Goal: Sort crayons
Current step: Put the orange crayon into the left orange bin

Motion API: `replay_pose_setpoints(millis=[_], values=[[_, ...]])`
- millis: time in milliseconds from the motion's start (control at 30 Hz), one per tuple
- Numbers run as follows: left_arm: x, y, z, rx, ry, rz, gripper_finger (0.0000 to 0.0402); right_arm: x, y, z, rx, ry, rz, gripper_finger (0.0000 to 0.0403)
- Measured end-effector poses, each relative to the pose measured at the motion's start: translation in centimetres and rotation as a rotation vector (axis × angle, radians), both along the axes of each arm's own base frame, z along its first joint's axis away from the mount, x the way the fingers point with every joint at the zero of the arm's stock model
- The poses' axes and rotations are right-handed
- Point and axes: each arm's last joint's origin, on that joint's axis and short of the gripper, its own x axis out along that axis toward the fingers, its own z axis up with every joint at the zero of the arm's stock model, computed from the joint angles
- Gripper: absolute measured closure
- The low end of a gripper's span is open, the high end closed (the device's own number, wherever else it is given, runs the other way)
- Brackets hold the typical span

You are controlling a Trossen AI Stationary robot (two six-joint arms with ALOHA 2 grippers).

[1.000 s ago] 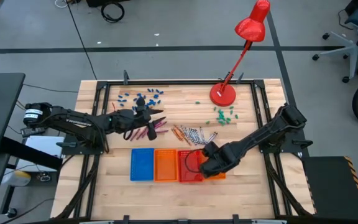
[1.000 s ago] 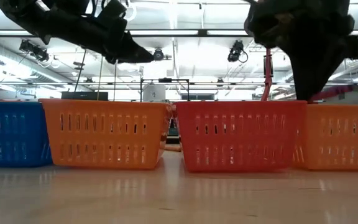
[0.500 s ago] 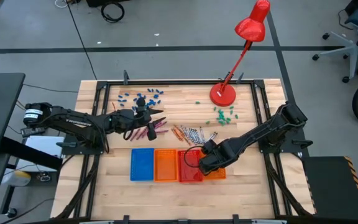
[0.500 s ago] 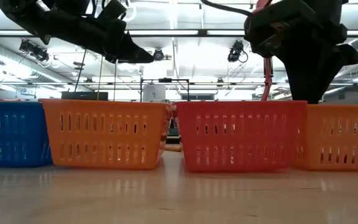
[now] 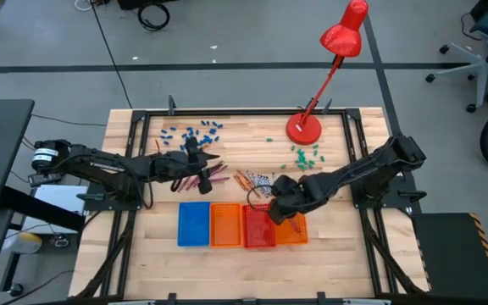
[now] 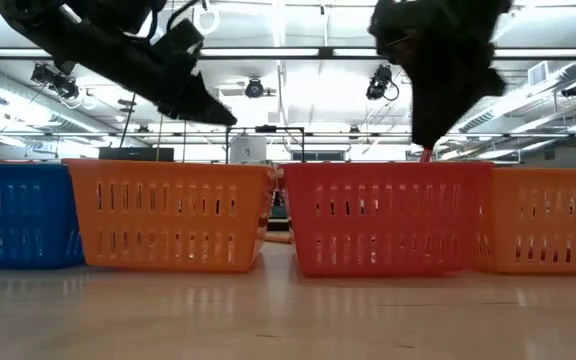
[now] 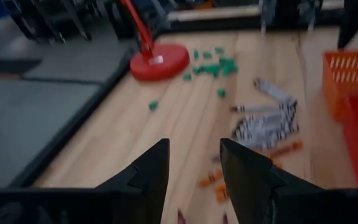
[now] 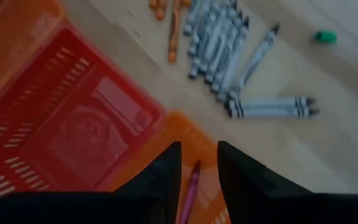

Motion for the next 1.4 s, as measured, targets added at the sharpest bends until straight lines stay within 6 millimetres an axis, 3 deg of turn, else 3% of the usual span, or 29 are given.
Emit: replay_pose_setpoints(millis=[167, 333, 600, 733, 1000, 1100, 1233, 1400], values=[[-0.6, -0.5, -1.3, -0.046, 0.128, -0.002, 0.0246, 1.6, -2.0, 0.2, -0.073, -0.048, 0.128, 0.0296], [-1.2, -0.9, -2.2, -0.116, 0.22, 0.026, 0.0246, 2.7, -5.3, 0.7, -0.201, -0.062, 0.231, 0.0298], [-1.3, -0.8, -2.4, -0.132, 0.234, 0.044, 0.0246, 5.3, -9.3, 1.9, -0.354, -0.215, 0.428, 0.0298], [-1.3, -0.8, -2.4, -0.173, 0.211, 0.076, 0.0246, 6.1, -10.0, 2.0, -0.388, -0.31, 0.55, 0.0298], [-1.4, -0.3, -2.4, -0.298, 0.158, 0.151, 0.0246, 5.0, -11.4, -2.5, -0.486, -0.462, 0.599, 0.0298], [-1.5, 0.1, -2.6, -0.347, 0.165, 0.164, 0.0246, 4.7, -11.5, -3.2, -0.525, -0.522, 0.599, 0.0299], [-2.1, 0.8, -2.7, -0.406, 0.286, 0.236, 0.0246, 4.3, -11.5, -3.8, -0.559, -0.569, 0.599, 0.0299], [-2.7, 1.9, -1.4, -0.423, 0.425, 0.35, 0.0246, 4.0, -11.4, -4.0, -0.582, -0.618, 0.62, 0.0299]])
